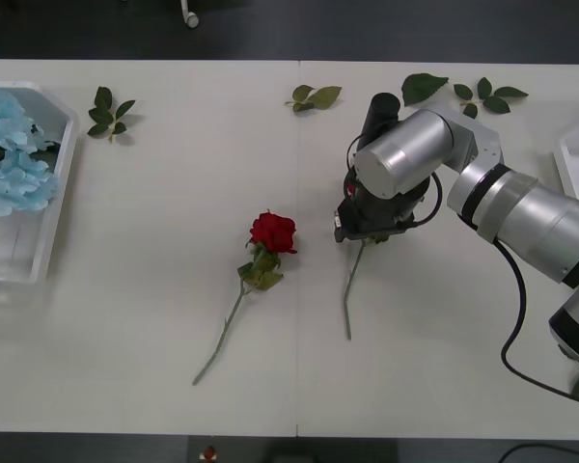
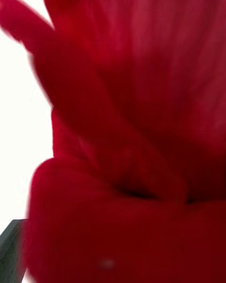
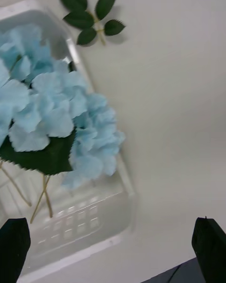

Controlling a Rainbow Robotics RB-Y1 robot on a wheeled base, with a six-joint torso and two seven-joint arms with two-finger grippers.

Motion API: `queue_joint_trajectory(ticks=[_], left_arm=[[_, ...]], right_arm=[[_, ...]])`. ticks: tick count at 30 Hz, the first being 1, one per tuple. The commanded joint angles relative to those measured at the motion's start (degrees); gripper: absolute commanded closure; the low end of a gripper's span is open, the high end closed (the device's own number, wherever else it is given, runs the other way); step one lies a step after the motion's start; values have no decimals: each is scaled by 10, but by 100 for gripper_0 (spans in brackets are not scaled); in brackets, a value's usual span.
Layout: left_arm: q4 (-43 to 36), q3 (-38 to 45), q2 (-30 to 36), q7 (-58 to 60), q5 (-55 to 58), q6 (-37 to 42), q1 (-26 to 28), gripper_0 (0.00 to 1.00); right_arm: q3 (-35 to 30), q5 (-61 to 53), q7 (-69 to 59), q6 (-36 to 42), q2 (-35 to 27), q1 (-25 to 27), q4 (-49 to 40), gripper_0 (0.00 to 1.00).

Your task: Put the red flowers into the right box and the blue flowers into the left box

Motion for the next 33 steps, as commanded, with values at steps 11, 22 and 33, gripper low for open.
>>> queue_joint_trajectory(ticks=[11,22,33], left_arm=[[-227,-149,1,261,163,-80,97,0],[-489,-281,-49,515,22,-119,155,0],[-539,-496,-79,629,-183,-132,133,0]], right_arm=[[13,-1,52,1,9,-5,-3,75],[4,-13,75,-8,-6,-6,-4,85],[-3,-142,220,3,-152,-61,-49,86]])
